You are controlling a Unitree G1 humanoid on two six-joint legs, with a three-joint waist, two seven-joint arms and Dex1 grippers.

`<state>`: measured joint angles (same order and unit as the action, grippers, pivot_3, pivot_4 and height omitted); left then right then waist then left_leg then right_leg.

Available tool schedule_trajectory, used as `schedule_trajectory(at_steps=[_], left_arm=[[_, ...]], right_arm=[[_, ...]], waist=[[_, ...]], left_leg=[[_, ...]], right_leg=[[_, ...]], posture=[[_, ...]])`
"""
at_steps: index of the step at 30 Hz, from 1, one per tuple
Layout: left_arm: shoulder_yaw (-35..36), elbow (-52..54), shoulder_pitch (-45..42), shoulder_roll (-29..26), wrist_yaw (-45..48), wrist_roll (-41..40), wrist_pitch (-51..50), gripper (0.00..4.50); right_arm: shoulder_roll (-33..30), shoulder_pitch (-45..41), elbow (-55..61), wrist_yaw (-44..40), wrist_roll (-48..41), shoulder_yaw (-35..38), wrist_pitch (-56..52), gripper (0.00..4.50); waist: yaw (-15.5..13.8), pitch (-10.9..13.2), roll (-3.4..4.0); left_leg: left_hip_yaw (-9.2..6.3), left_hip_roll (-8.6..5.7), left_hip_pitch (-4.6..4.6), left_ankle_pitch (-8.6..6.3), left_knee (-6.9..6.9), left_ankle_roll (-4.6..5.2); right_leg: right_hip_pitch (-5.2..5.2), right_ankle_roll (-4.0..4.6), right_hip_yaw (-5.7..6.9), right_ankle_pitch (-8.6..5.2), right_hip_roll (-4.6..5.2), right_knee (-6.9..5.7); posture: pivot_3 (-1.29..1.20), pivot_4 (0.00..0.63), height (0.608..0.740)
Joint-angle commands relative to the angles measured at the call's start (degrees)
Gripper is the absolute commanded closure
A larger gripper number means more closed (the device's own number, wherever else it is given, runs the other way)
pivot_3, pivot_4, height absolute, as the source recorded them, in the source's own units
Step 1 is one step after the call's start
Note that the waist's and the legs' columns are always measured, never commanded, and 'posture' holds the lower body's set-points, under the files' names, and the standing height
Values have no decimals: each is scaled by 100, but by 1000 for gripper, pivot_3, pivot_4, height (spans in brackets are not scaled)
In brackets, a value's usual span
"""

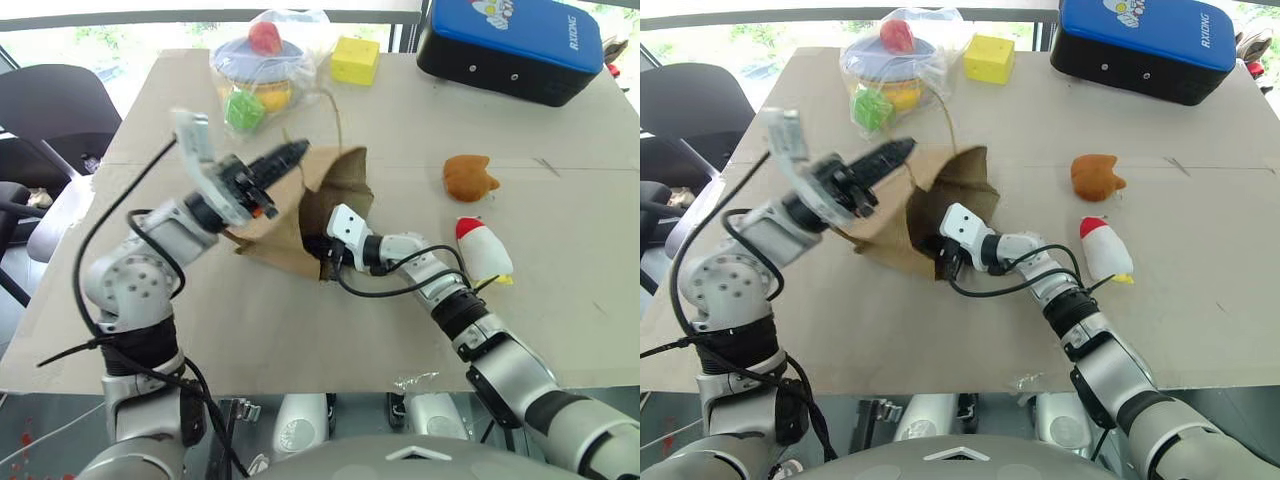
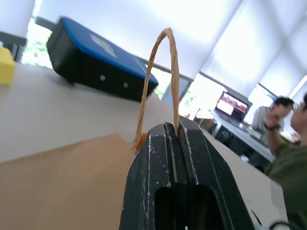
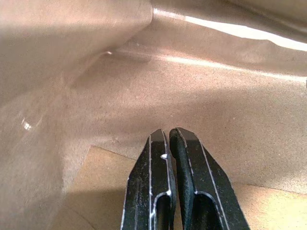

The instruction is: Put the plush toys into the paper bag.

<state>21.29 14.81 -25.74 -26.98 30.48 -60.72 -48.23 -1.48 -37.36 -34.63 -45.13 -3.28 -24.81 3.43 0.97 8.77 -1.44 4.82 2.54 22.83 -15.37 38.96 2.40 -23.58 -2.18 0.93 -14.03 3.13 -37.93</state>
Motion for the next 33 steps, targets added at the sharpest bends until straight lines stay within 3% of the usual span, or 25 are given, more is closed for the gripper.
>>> schedule_trajectory(at_steps=[1, 5, 9, 12, 17, 19, 22, 26, 28, 33], left_arm=[[289, 123, -85, -101, -241, -448, -87, 4500], [266, 253, 32, -97, -394, -605, -99, 4500], [-276, 579, 294, -194, -29, 13, 212, 4500], [-498, 730, 355, -30, -60, 102, 349, 4500], [-743, 694, 331, 161, -15, 257, 549, 4500], [-820, 569, 235, 223, 31, 340, 635, 4500], [-890, 426, 122, 298, 75, 436, 744, 4500], [-1059, 350, 70, 323, 216, 658, 855, 4500], [-1161, 337, 33, 323, 311, 764, 922, 4500], [-1362, 231, -124, 377, 459, 1060, 1098, 4500]], right_arm=[[-87, 289, -85, -56, 185, -8, -145, 4447], [-204, 415, 301, 99, 144, 258, -295, 4447], [-390, 570, 1452, 283, -324, 872, -1088, 4447], [-806, 766, 2906, 197, -737, 1239, -1846, 3633], [-1705, 1196, 5628, 351, -1893, 2010, -3956, 1542], [-2284, 1487, 6693, 450, -2685, 2672, -5053, 796], [-2969, 2122, 7406, 709, -2959, 3796, -5752, 796], [-3127, 2646, 7601, 1218, -3232, 4680, -6026, 796], [-3143, 2822, 7608, 1458, -3170, 4755, -6122, 796], [-3684, 3605, 7246, 1906, -2187, 3919, -5980, 796]], waist=[[-7, 0, 0], [-21, 0, 0], [-40, 2, 2], [-61, 5, 2], [-41, 11, 12], [-38, 13, 14], [-96, 14, 15], [-136, 14, 12], [-131, 14, 11], [-169, 15, 10]], left_leg=[[0, -2, 0, 0, -1, 0], [-3, -13, 1, 0, -5, -1], [-5, -27, 6, 0, -12, -1], [-10, -36, 15, 0, -13, 0], [-22, -33, 17, 0, -20, 0], [-22, -29, 15, 0, -27, 0], [-26, -30, 17, -1, -38, 2], [-13, -40, 18, -13, -39, 26], [-11, -40, 14, -14, -39, 29], [-19, -37, 17, -14, -39, 28]], right_leg=[[0, 0, 0, 0, 3, 0], [1, 0, 0, 0, 15, 2], [1, 0, 4, 0, 43, 3], [0, -1, 13, 0, 57, 9], [-2, -1, 24, 0, 75, 10], [-2, 0, 26, 0, 65, 15], [-1, 0, 32, -1, 50, 27], [1, -2, 40, 0, 44, 39], [1, -3, 34, 0, 38, 35], [0, -6, 26, -5, 16, 36]], posture=[[0, 150, 740], [0, 150, 740], [0, 150, 740], [0, 150, 740], [0, 150, 740], [0, 150, 740], [0, 150, 740], [0, 150, 740], [0, 150, 740], [0, 150, 740]])
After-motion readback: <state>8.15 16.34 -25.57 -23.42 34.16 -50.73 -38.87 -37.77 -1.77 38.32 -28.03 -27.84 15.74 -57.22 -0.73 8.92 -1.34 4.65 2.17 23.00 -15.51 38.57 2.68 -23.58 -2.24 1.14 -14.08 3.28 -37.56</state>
